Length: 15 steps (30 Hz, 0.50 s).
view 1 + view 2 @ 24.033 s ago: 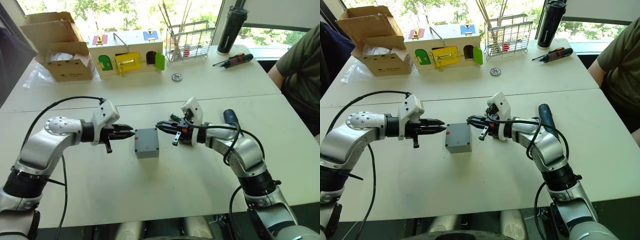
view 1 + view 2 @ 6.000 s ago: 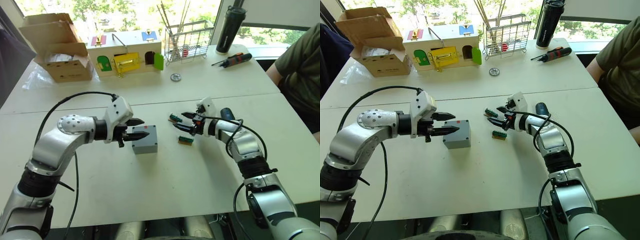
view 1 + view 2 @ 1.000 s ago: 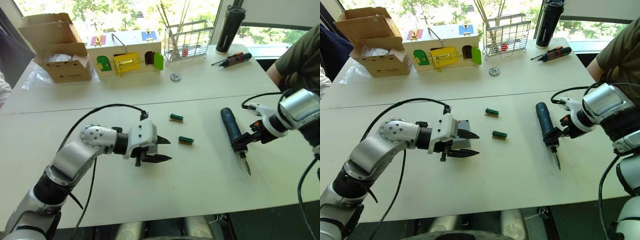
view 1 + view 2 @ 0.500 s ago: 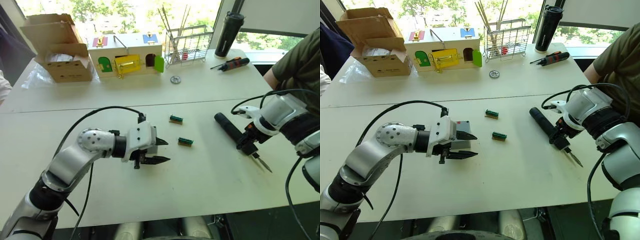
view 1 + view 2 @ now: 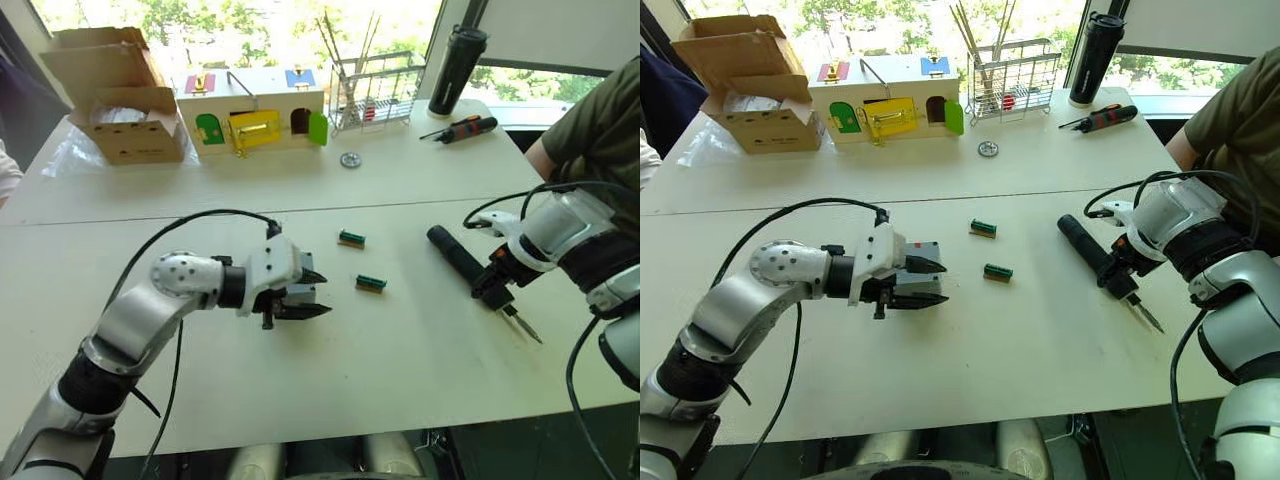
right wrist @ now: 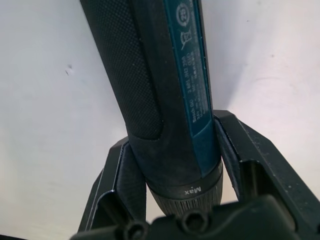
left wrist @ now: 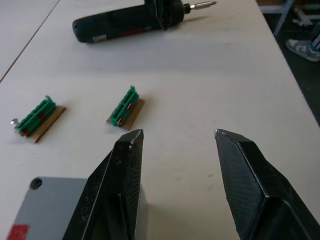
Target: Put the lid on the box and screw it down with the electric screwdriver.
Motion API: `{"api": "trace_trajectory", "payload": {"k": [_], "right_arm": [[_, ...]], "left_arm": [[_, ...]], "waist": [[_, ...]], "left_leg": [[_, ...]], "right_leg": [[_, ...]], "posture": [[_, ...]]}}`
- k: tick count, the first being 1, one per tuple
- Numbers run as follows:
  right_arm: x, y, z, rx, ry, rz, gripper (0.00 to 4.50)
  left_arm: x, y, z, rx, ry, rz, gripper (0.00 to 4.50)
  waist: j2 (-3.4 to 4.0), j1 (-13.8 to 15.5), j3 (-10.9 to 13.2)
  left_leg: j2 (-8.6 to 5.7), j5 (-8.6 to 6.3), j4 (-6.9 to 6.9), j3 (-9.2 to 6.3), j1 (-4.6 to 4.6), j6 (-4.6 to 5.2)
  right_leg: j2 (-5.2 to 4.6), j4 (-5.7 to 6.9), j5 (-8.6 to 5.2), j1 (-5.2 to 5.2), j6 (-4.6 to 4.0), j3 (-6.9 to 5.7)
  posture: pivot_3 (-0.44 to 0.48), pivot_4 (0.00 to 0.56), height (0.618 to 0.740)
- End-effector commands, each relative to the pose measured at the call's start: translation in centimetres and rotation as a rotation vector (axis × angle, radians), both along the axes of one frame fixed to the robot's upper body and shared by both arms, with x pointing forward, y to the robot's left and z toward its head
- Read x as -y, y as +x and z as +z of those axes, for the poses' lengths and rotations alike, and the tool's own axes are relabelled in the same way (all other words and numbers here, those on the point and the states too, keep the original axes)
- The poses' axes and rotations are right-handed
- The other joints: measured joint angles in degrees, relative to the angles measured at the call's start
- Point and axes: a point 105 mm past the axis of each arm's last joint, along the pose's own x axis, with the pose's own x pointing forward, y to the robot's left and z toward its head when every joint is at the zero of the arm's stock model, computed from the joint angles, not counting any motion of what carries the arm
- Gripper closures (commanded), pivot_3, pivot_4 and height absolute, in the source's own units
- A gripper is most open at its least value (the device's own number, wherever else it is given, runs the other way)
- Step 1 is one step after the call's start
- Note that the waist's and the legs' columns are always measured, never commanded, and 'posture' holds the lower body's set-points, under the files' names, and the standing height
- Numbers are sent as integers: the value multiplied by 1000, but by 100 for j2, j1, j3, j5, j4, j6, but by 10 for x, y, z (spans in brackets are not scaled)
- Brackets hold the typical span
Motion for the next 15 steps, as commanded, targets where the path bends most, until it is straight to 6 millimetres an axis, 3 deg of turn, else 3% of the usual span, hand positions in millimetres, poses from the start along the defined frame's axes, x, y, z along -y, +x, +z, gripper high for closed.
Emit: {"api": "trace_trajectory", "payload": {"k": [1, 4, 6, 9, 11, 15], "right_arm": [[-25, 22, 75, 250, 235, -67, 2754], [-46, 22, 122, 390, 472, -88, 2754], [-65, 20, 148, 558, 600, 3, 2754], [-88, 19, 185, 1055, 753, 92, 2754], [-90, 16, 191, 1205, 775, 64, 2754], [-146, -1, 168, 1247, 955, 165, 2754]], "left_arm": [[-17, 16, 20, 60, -31, 51, 2204], [-31, 25, 27, 60, -48, 93, 2204], [-38, 30, 31, 49, -67, 112, 2204], [-45, 40, 38, 41, -99, 154, 2204], [-47, 43, 38, 42, -105, 171, 2204], [-61, 52, 30, 28, -56, 234, 2204]], "waist": [[77, -13, 44], [100, 20, 55], [99, 28, 55], [87, 6, 49], [90, 12, 51], [90, 37, 50]], "left_leg": [[-1, 0, -3, 10, -9, 0], [1, 9, -6, 13, -79, -10], [2, 16, 2, 6, -100, -21], [2, 16, -7, -4, -99, -22], [-3, 18, 4, -2, -101, -24], [-23, 20, 46, -13, -98, -23]], "right_leg": [[-1, 4, 0, -15, 0, 8], [0, 29, 0, -101, 0, 9], [-1, 33, 1, -128, -1, 0], [-4, 30, 1, -118, -1, -14], [-6, 47, 2, -116, 1, -12], [-9, 103, 2, -111, 1, -11]], "posture": [[0, 150, 740], [0, 150, 740], [0, 150, 740], [0, 150, 740], [0, 150, 740], [0, 150, 740]]}}
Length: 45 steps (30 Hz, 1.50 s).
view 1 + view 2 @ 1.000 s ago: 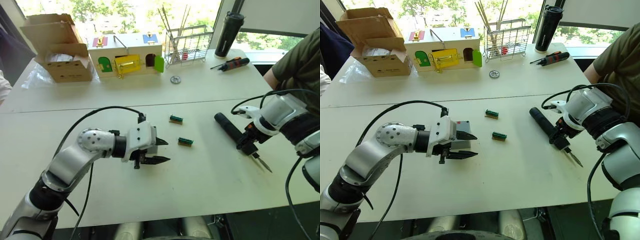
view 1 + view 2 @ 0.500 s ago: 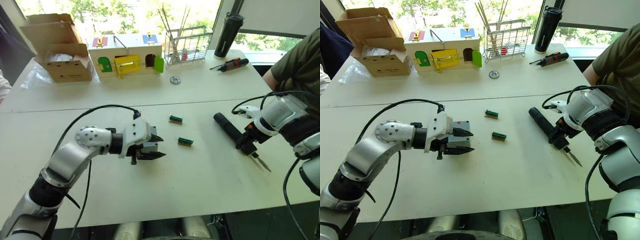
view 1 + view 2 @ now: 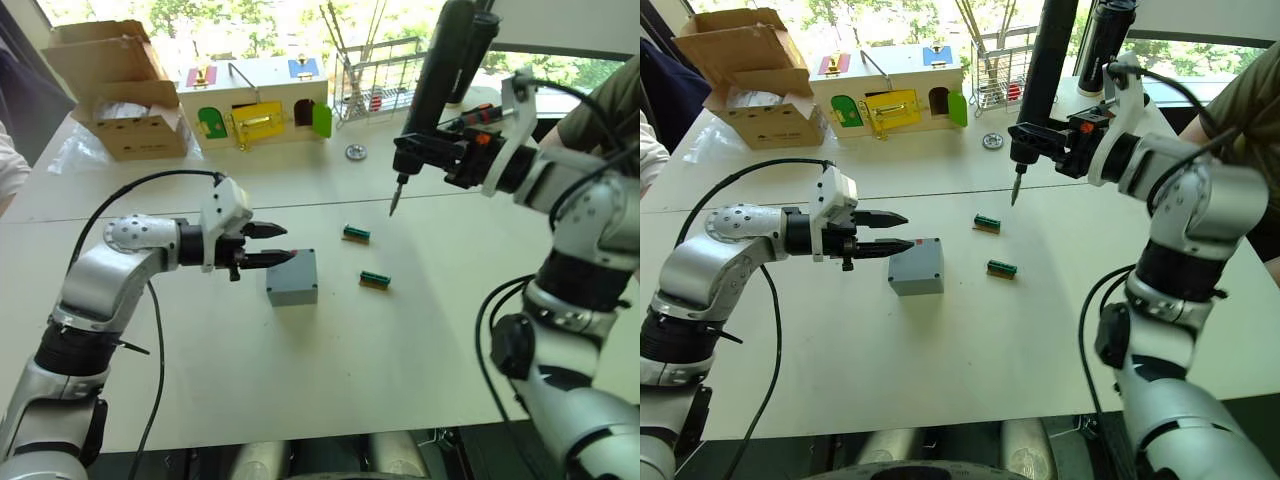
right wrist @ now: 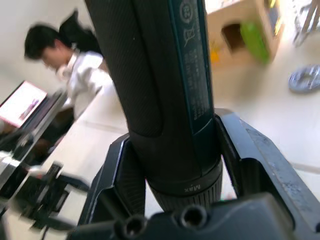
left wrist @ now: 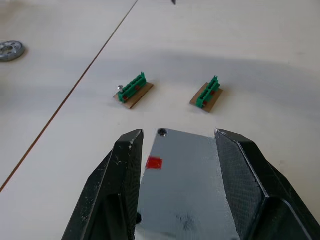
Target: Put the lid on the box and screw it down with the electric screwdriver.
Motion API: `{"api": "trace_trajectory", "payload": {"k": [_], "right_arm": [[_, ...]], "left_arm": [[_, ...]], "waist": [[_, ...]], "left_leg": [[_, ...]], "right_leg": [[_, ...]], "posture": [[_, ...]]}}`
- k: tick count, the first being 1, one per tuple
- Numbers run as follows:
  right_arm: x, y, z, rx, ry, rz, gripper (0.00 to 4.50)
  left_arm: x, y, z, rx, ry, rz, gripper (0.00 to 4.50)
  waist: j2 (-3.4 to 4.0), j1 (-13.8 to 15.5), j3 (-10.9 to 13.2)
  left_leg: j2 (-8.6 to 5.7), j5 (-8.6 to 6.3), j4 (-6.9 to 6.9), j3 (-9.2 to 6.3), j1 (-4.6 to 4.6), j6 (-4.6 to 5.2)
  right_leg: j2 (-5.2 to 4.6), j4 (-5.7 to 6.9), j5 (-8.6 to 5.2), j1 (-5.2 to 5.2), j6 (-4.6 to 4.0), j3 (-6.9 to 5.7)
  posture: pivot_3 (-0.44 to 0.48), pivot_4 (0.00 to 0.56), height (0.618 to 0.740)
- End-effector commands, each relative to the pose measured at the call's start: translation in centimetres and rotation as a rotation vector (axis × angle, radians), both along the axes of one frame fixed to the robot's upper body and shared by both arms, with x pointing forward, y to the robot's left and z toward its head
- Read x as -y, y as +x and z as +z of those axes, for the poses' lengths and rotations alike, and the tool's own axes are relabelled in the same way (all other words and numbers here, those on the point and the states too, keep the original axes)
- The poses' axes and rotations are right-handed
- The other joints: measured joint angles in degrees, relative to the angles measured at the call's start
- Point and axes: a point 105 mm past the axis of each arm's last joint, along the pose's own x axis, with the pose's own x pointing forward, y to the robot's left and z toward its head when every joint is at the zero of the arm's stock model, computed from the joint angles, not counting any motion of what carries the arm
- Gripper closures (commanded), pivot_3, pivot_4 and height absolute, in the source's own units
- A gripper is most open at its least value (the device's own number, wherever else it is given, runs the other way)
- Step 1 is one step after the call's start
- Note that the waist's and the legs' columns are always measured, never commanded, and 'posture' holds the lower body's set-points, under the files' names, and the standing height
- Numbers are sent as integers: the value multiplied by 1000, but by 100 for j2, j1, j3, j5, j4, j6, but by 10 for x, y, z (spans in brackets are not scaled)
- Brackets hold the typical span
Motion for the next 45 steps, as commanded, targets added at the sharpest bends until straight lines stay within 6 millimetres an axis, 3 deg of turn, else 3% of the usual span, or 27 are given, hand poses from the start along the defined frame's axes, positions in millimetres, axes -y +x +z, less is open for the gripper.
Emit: {"api": "trace_trajectory", "payload": {"k": [1, 5, 12, 22, 45], "right_arm": [[-36, -23, 18, 222, 100, 82, 2754], [-71, -33, 2, 307, 110, 149, 2754], [-99, -39, -24, 329, 100, 198, 2754], [-109, -41, -41, 298, 96, 207, 2754], [-114, -32, -65, 279, 28, 190, 2754]], "left_arm": [[-12, 4, 3, 23, 28, 40, 2204], [-11, -1, 0, 3, 30, 33, 2204], [-4, -13, -18, -40, 69, 11, 2204], [-5, -10, -40, -52, 110, 21, 2204], [-1, -10, -43, -43, 120, 7, 2204]], "waist": [[1, -56, 0], [3, -153, 1], [3, -261, 1], [3, -239, 1], [3, -212, 0]], "left_leg": [[1, -1, 4, -2, 2, 1], [4, 0, -16, 4, 3, 0], [3, 1, -28, 0, 7, -1], [6, 3, -29, -2, 9, -5], [6, 3, -32, -3, 40, -5]], "right_leg": [[1, 3, 0, 1, 0, 0], [3, 14, 0, -16, 0, 3], [4, 15, 0, -16, 0, 1], [8, 13, 0, -16, -1, 1], [9, 13, 0, 11, 0, 1]], "posture": [[0, 150, 740], [0, 150, 740], [0, 150, 740], [0, 150, 740], [0, 150, 740]]}}
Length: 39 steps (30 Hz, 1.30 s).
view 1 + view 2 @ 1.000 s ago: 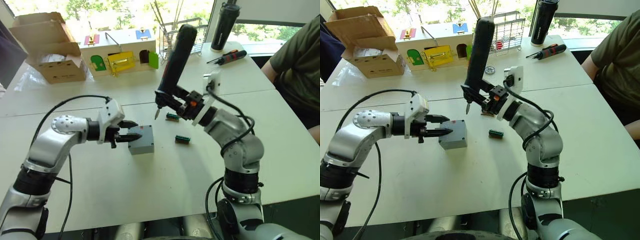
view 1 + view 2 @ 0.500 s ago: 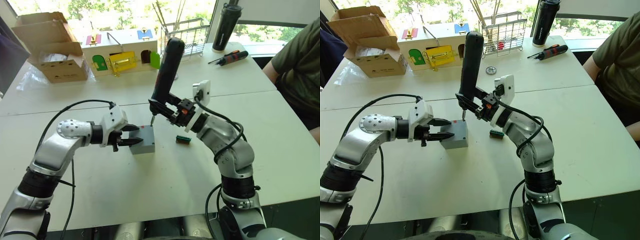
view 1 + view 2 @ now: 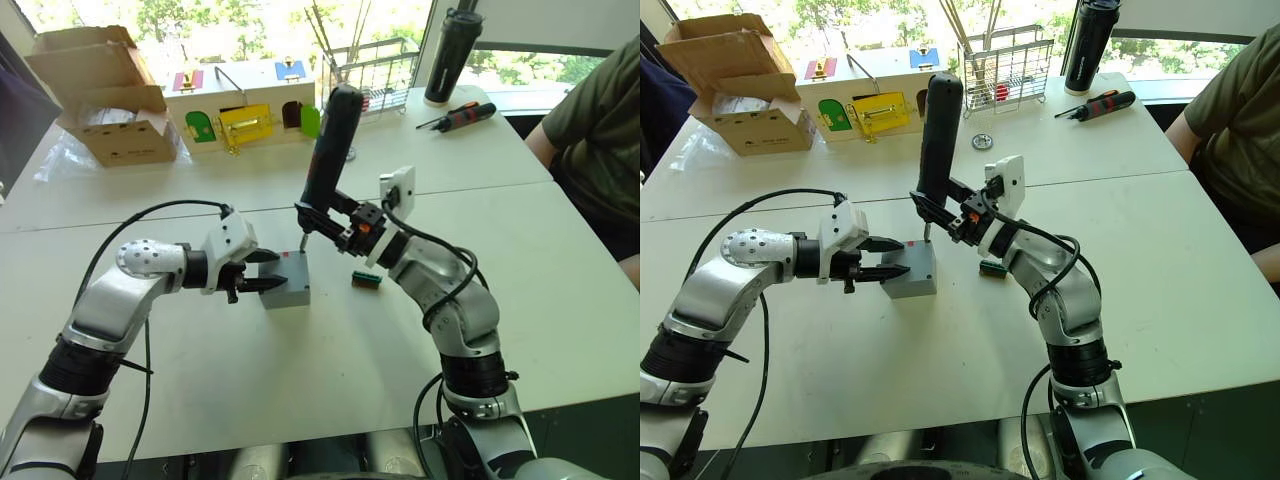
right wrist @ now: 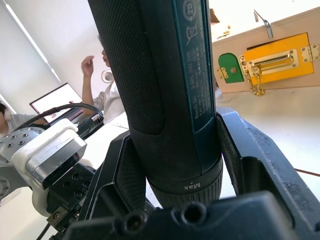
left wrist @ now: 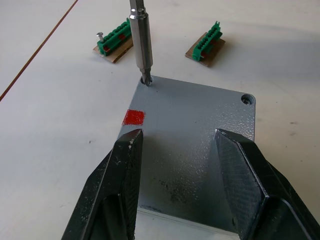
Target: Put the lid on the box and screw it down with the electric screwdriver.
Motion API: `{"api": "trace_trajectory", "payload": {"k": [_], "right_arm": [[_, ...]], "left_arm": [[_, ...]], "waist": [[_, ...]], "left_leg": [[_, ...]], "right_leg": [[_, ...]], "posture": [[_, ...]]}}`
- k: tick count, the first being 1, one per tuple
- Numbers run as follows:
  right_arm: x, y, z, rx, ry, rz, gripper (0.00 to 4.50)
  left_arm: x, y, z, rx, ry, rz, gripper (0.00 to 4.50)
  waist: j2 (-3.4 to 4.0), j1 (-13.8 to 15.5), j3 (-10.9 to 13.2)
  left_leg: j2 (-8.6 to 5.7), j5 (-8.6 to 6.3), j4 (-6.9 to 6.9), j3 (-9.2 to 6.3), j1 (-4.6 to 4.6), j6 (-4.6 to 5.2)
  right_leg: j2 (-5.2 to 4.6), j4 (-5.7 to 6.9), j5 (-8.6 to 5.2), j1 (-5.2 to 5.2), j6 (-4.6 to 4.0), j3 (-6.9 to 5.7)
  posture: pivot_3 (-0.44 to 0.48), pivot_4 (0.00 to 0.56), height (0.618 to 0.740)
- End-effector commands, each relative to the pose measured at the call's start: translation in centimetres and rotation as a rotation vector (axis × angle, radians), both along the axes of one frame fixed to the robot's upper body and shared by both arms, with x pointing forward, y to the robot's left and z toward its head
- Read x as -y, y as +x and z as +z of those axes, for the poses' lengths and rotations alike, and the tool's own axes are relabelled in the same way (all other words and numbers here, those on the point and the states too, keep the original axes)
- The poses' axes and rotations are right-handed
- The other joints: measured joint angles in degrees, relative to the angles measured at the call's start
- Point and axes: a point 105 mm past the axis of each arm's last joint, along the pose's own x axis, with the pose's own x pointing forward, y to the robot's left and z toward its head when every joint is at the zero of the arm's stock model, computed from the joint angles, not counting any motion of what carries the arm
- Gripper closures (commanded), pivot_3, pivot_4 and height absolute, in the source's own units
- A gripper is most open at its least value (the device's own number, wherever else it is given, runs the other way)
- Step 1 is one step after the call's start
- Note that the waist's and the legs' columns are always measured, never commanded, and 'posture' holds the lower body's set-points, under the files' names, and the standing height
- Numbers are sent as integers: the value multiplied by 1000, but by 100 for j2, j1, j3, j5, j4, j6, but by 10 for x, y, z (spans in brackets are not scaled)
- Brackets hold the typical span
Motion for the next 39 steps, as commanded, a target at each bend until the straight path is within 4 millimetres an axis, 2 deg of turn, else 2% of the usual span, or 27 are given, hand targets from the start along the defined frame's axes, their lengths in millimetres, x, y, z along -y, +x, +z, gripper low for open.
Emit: {"api": "trace_trajectory", "payload": {"k": [1, 12, 23, 28, 31, 39], "right_arm": [[-3, -3, 8, 45, 0, 13, 2754], [4, -3, 4, 26, -16, 8, 2754], [3, -1, -3, 17, -51, 12, 2754], [-19, -1, -24, -3, -167, 73, 2754], [-24, 1, -32, -20, -199, 76, 2754], [-27, -2, -58, -96, -240, 80, 2754]], "left_arm": [[0, -1, -4, -7, 16, 2, 2204], [-1, -1, -5, -8, 17, 5, 2204], [2, 1, -6, -5, 17, 1, 2204], [2, 1, -13, -20, 37, 1, 2204], [0, 1, -16, -26, 37, 6, 2204], [-3, -1, -19, -35, 34, 22, 2204]], "waist": [[0, 0, 0], [-1, 3, 0], [0, 7, -2], [0, 0, -7], [-1, 4, -20], [-3, 1, -115]], "left_leg": [[0, 0, -1, 0, 3, 0], [0, 0, -1, 0, 7, 0], [0, 0, -1, 0, 13, 1], [0, -1, -10, 4, 36, 1], [4, -3, -24, 5, 74, 5], [7, -9, -30, 1, 85, 11]], "right_leg": [[0, 0, 0, 3, 0, 0], [0, 0, 0, 7, 0, 0], [-1, 0, 0, 13, 0, 0], [0, -1, 0, 28, 0, 2], [3, -6, -1, 62, -1, 3], [6, -9, -1, 73, -1, 4]], "posture": [[0, 150, 740], [0, 150, 740], [0, 150, 740], [0, 150, 740], [0, 150, 740], [0, 150, 740]]}}
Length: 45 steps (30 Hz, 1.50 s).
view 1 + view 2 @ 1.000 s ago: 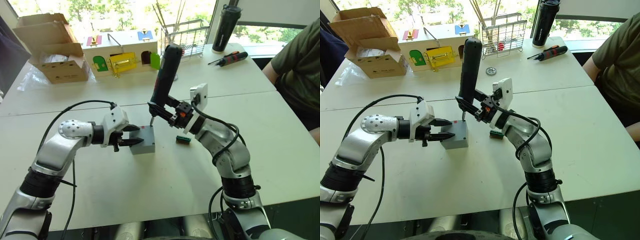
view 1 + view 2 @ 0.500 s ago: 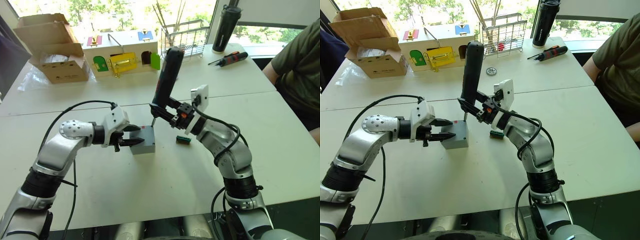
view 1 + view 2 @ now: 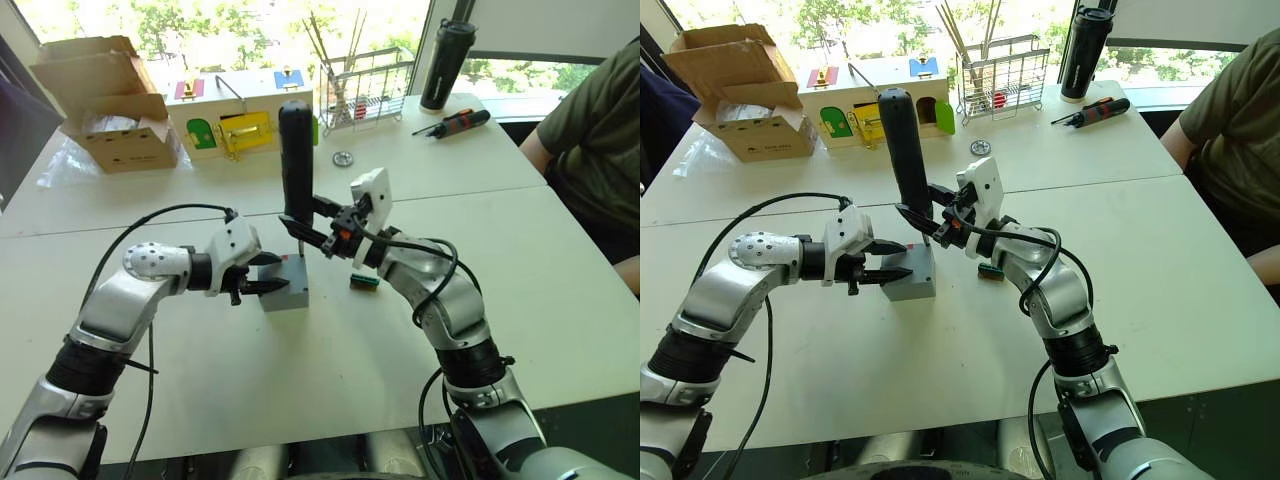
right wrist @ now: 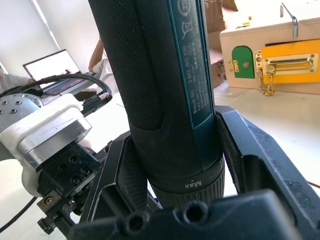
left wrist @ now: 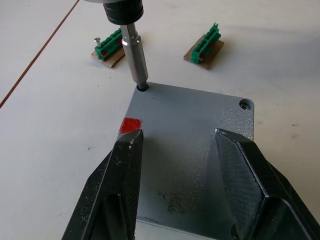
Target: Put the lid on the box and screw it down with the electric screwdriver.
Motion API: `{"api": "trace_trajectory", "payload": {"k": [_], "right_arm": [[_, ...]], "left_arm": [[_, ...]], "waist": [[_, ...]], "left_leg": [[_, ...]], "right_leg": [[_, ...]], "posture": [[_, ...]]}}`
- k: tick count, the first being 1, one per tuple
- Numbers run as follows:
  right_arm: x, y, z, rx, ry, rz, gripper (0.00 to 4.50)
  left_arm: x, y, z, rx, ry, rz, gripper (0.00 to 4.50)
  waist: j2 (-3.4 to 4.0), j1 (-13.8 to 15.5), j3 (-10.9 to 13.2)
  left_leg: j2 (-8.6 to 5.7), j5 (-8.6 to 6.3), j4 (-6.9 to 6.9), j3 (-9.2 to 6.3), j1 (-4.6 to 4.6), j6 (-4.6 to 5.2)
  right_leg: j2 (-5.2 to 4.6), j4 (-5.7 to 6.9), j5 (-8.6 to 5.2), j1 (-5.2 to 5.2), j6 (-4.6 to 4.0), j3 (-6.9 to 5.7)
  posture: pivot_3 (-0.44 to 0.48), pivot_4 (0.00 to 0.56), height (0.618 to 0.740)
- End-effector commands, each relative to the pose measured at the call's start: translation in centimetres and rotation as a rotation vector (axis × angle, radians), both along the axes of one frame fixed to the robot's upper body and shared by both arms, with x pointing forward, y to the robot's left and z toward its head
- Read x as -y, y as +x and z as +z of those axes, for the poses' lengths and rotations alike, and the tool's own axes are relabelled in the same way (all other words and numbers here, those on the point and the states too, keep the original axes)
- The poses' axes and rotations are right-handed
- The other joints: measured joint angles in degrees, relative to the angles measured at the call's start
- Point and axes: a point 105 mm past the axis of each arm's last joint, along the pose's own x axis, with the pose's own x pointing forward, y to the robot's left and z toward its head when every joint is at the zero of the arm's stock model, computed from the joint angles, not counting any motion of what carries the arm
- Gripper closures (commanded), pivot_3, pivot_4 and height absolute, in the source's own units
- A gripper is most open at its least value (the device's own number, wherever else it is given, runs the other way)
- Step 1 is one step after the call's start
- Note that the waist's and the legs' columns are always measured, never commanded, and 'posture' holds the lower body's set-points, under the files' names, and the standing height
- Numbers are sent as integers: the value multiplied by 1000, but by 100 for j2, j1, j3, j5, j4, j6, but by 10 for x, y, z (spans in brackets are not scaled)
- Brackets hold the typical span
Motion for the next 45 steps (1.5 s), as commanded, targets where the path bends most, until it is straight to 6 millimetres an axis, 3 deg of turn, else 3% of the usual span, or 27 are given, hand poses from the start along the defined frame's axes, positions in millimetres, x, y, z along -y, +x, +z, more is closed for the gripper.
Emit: {"api": "trace_trajectory", "payload": {"k": [1, 5, 11, 29, 40, 45], "right_arm": [[-6, -3, -43, -153, -70, 16, 2754], [-4, -2, -53, -194, -73, 2, 2754], [-4, -2, -66, -233, -86, 0, 2754], [-2, 3, -75, -251, -114, -23, 2754], [3, 6, -63, -212, -97, -41, 2754], [9, 13, -34, -116, -89, -60, 2754]], "left_arm": [[-4, -2, -8, -26, 24, 19, 2204], [-5, -2, -10, -29, 24, 21, 2204], [-3, -2, -10, -30, 25, 18, 2204], [-1, -1, -10, -31, 21, 21, 2204], [1, 0, -11, -32, 19, 14, 2204], [2, 1, -13, -33, 18, 11, 2204]], "waist": [[-1, 1, -16], [1, 5, -31], [12, 3, -77], [15, 7, -118], [15, 9, -120], [15, 30, -120]], "left_leg": [[0, -3, -2, 0, 11, 3], [3, -26, -29, 1, 82, 41], [10, -31, -40, 2, 83, 49], [11, -30, -65, 4, 89, 48], [11, -30, -69, 3, 90, 47], [10, -30, -69, 4, 90, 47]], "right_leg": [[0, -1, 0, 10, 0, 0], [5, -31, -3, 57, -1, 6], [13, -75, -3, 66, -1, 9], [12, -93, -3, 67, -1, 17], [12, -96, -3, 68, -1, 18], [11, -98, -3, 68, -1, 18]], "posture": [[0, 150, 740], [0, 150, 740], [0, 150, 740], [0, 150, 740], [0, 150, 740], [0, 150, 740]]}}
